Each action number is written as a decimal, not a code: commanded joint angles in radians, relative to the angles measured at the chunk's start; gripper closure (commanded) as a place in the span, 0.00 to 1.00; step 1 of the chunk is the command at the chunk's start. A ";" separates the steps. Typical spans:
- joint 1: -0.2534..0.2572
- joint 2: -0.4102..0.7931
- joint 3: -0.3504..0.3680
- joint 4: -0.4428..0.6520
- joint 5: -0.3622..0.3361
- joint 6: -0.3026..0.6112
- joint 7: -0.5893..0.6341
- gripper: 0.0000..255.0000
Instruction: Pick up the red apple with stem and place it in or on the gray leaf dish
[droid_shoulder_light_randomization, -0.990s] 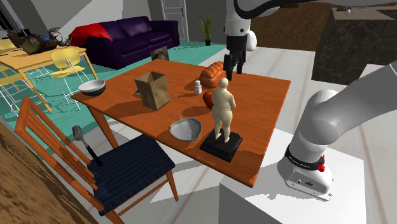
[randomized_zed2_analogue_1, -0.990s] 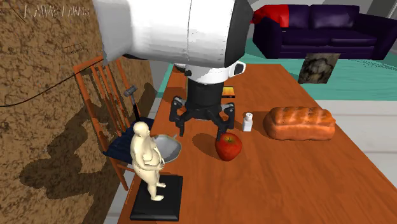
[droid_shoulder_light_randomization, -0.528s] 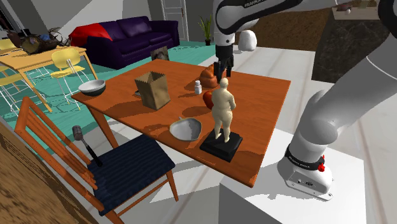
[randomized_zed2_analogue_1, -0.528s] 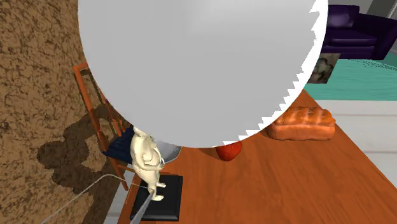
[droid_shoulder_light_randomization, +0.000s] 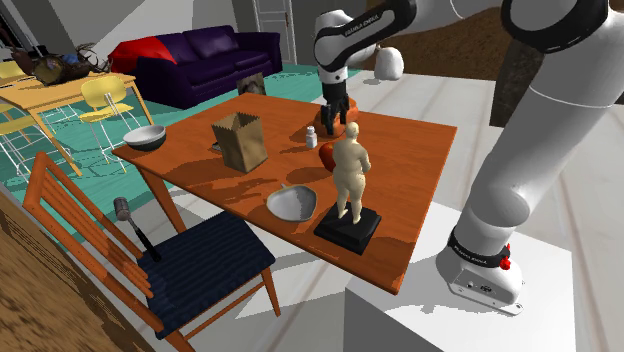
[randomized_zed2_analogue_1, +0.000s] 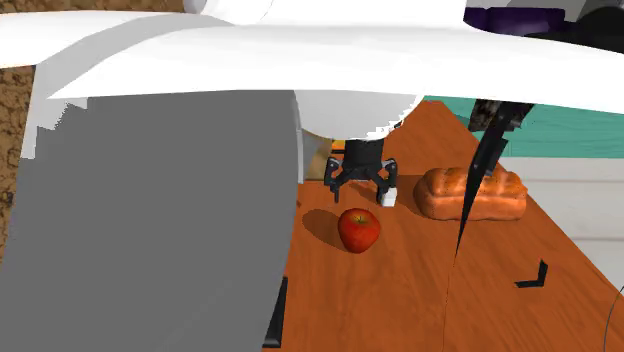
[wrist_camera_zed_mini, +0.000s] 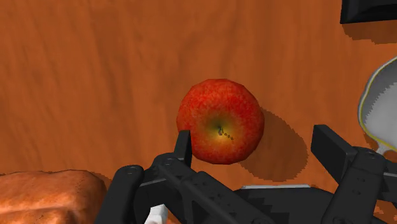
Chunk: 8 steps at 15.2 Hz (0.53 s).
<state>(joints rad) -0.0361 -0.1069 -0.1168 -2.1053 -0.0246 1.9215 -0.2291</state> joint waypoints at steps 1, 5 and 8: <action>-0.004 0.083 -0.007 0.051 -0.002 0.029 -0.020 0.00; -0.007 0.129 -0.010 0.062 -0.003 0.063 -0.031 0.00; -0.008 0.140 -0.010 0.033 -0.002 0.103 -0.032 0.00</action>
<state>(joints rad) -0.0439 0.0309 -0.1271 -2.0629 -0.0266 2.0122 -0.2608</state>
